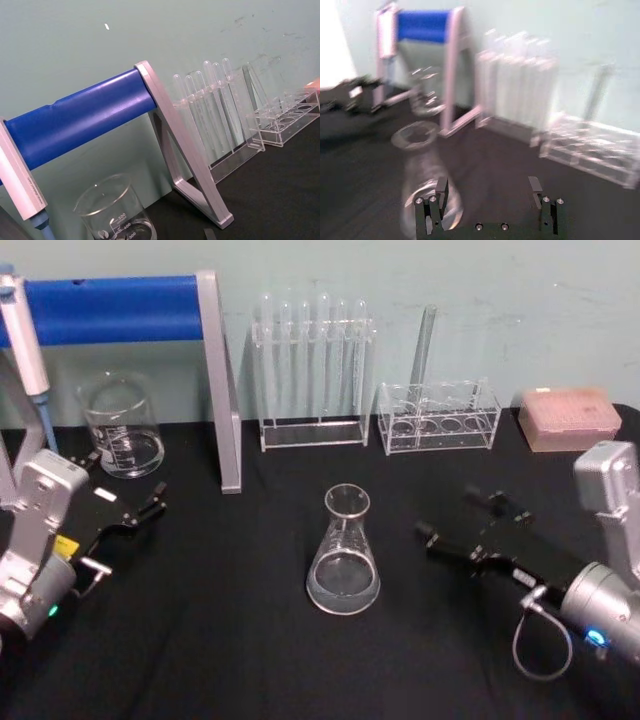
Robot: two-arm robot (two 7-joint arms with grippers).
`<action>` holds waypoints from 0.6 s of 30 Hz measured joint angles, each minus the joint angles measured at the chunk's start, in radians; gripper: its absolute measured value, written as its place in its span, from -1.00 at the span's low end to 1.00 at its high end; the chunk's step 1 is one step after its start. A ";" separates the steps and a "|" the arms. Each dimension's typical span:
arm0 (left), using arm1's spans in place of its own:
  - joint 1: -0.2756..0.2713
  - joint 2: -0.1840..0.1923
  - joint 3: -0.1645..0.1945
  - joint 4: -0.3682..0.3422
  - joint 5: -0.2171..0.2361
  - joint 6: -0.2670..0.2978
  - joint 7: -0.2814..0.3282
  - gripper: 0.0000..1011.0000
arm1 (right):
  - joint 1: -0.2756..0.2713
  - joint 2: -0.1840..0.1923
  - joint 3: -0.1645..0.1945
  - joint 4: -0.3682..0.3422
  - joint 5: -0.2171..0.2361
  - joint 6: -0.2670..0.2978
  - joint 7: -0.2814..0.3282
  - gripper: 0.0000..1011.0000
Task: Grasp the erlenmeyer flask with one hand, shake it three times, then place it back.
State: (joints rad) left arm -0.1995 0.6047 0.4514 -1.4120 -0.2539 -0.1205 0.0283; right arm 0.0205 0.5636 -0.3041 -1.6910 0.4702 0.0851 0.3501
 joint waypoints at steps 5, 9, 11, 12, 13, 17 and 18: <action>0.000 0.000 0.000 0.000 0.000 0.000 0.000 0.98 | -0.022 -0.062 0.059 0.002 -0.006 -0.038 -0.103 0.98; 0.000 0.000 0.000 0.000 0.000 0.000 0.000 0.98 | -0.002 -0.117 0.083 0.036 -0.036 -0.047 -0.178 0.98; 0.000 0.000 0.000 0.000 0.000 0.000 0.000 0.98 | 0.011 -0.131 0.086 0.051 -0.049 -0.039 -0.202 0.98; 0.000 0.000 0.000 0.000 0.000 0.000 0.000 0.98 | 0.025 -0.146 0.087 0.070 -0.063 -0.027 -0.222 0.98; 0.000 0.000 0.000 0.000 0.000 0.000 0.000 0.98 | 0.032 -0.153 0.087 0.078 -0.070 -0.021 -0.233 0.98; 0.000 0.000 0.000 0.000 0.000 0.000 0.000 0.98 | 0.070 -0.183 0.086 0.132 -0.098 0.014 -0.270 0.98; 0.000 0.000 0.000 0.000 0.000 0.000 0.000 0.98 | 0.085 -0.194 0.084 0.157 -0.107 0.027 -0.279 0.98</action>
State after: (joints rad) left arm -0.1995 0.6047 0.4514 -1.4119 -0.2539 -0.1205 0.0283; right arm 0.1052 0.3699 -0.2206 -1.5341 0.3629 0.1120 0.0707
